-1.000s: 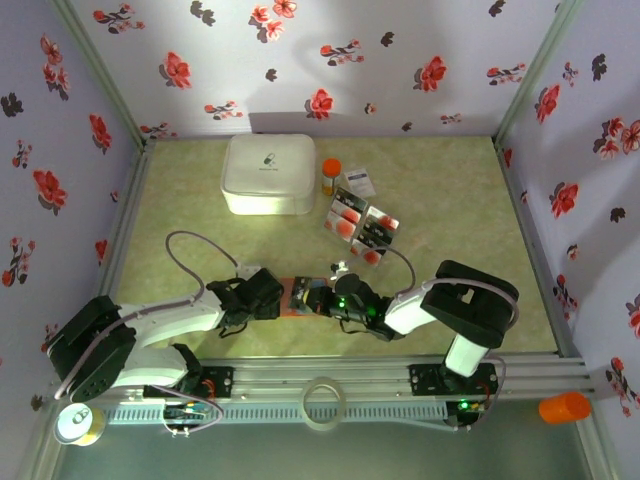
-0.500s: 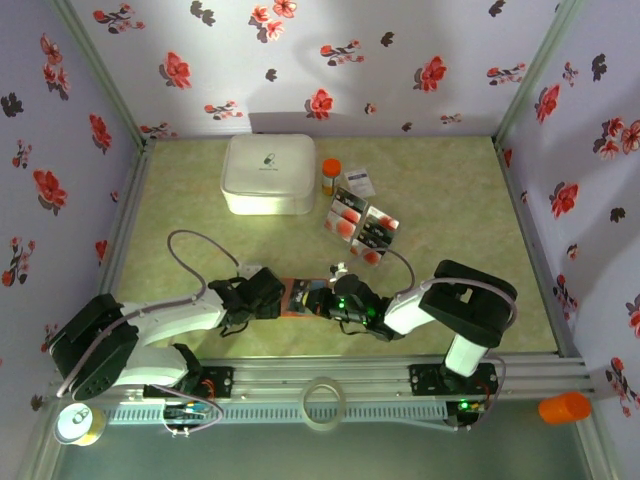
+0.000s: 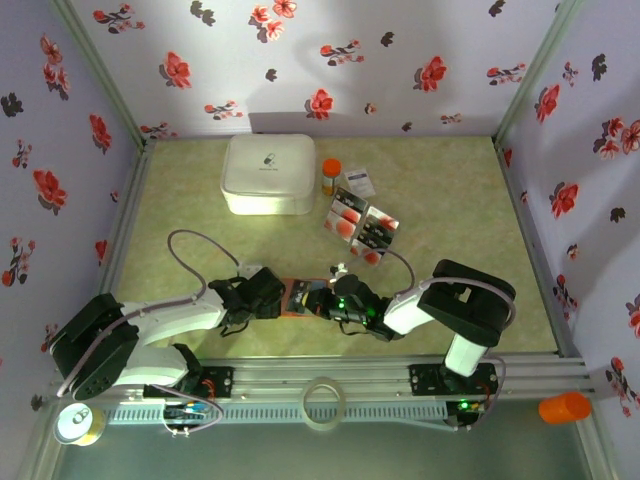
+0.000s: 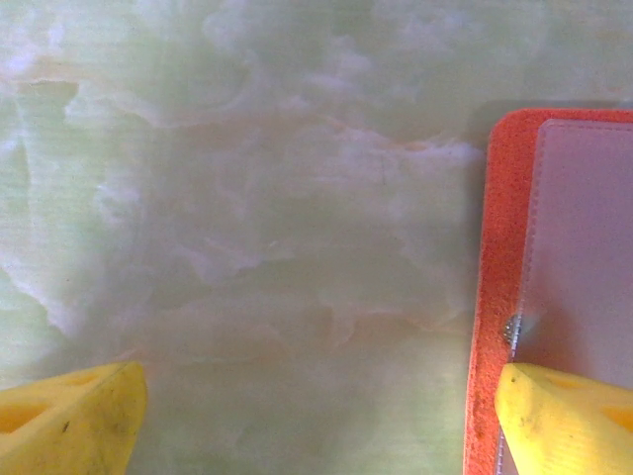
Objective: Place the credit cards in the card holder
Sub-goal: Insert the credit card into the card slot.
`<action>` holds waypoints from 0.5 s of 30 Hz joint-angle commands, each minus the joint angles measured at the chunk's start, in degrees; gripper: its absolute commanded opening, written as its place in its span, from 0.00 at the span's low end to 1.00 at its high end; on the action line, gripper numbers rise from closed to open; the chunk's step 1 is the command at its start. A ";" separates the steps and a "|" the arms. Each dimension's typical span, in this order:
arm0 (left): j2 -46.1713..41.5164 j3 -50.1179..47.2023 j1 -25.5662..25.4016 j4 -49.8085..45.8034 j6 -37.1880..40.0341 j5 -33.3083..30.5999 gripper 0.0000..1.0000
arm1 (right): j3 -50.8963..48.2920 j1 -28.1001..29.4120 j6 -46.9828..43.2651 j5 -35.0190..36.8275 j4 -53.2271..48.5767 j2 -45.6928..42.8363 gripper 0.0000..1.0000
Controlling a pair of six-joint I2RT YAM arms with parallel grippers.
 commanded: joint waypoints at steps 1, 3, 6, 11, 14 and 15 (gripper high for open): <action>0.86 1.06 -0.49 0.52 0.02 -1.54 0.92 | -1.41 0.66 0.44 -0.92 -4.34 0.08 0.00; 0.77 1.02 -0.49 0.53 -0.01 -1.50 0.92 | -1.52 0.70 0.13 -0.92 -4.62 -0.32 0.00; 0.79 1.04 -0.46 0.67 -0.09 -1.51 0.92 | -1.51 0.73 -0.14 -1.01 -5.31 -0.72 0.00; 0.78 1.07 -0.46 0.63 -0.05 -1.49 0.92 | -1.96 0.73 -0.14 -0.88 -5.29 -1.19 0.00; 0.76 1.12 -0.45 0.54 -0.06 -1.48 0.92 | -2.16 0.68 -0.20 -0.66 -5.87 -1.66 0.00; 0.73 1.11 -0.46 0.51 -0.05 -1.42 0.92 | -2.08 0.68 -0.32 -0.68 -6.18 -1.82 0.00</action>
